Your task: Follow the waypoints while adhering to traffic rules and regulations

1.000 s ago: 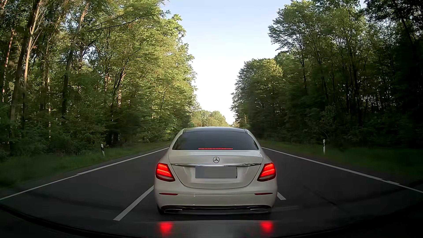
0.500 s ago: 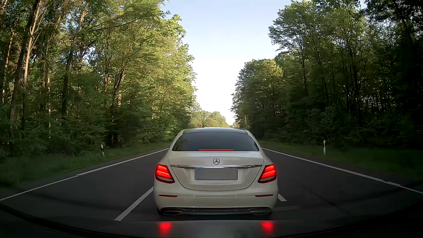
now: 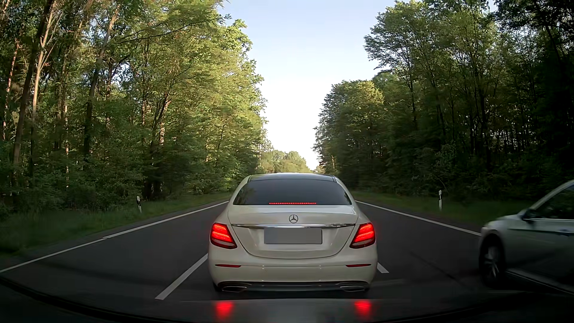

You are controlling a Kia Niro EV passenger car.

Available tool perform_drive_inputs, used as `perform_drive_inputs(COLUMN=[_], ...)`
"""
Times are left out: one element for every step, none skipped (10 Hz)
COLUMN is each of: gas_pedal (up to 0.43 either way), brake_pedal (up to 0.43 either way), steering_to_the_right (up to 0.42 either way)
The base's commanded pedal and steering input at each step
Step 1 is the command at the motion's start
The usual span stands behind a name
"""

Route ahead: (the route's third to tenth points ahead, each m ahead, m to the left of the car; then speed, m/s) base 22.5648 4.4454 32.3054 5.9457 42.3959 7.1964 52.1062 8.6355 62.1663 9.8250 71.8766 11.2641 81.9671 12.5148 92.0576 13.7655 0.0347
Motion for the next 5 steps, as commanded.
perform_drive_inputs(gas_pedal=[0.0, 0.0, 0.0, 0.0, 0.0], brake_pedal=[0.427, 0.421, 0.415, 0.415, 0.409], steering_to_the_right=[-0.002, -0.002, -0.001, -0.002, -0.002])
